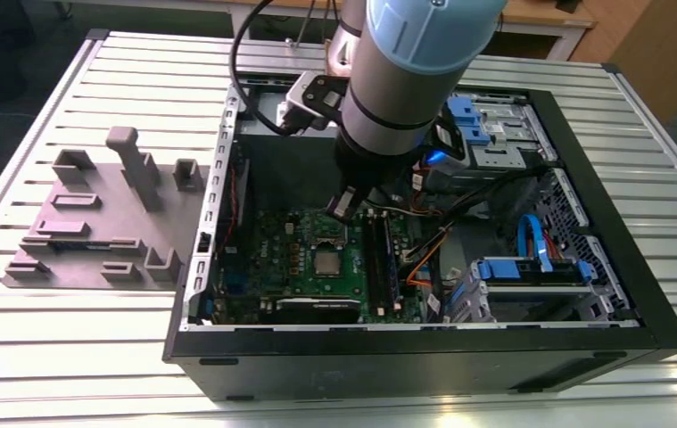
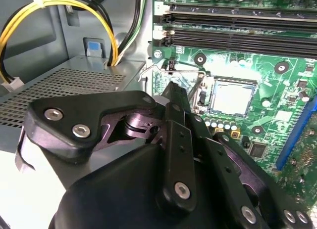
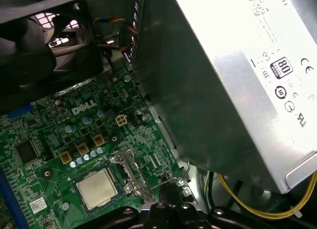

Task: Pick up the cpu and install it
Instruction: 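Close the cpu cover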

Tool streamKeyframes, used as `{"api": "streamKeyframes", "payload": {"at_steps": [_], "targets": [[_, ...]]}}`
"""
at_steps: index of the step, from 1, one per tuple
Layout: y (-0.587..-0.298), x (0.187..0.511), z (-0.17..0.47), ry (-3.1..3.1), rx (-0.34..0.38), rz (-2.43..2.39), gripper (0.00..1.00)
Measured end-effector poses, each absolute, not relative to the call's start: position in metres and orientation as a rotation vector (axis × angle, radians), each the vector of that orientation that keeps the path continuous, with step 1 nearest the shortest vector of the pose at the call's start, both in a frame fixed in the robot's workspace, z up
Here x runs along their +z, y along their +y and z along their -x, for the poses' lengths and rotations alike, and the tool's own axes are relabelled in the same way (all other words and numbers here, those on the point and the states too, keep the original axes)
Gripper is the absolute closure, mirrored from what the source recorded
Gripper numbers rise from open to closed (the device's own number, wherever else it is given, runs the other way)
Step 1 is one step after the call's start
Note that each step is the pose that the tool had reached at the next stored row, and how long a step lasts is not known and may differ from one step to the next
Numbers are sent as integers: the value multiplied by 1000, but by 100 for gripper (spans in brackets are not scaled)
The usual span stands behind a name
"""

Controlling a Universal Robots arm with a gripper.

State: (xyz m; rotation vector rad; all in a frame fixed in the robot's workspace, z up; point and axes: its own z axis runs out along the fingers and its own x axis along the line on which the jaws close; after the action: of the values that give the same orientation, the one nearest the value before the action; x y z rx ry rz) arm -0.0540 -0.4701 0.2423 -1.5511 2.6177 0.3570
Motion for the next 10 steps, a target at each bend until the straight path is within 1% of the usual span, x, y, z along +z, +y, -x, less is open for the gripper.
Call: {"api": "streamKeyframes", "payload": {"at_steps": [10], "targets": [[-474,242,54,2618,357,1551,89]]}}
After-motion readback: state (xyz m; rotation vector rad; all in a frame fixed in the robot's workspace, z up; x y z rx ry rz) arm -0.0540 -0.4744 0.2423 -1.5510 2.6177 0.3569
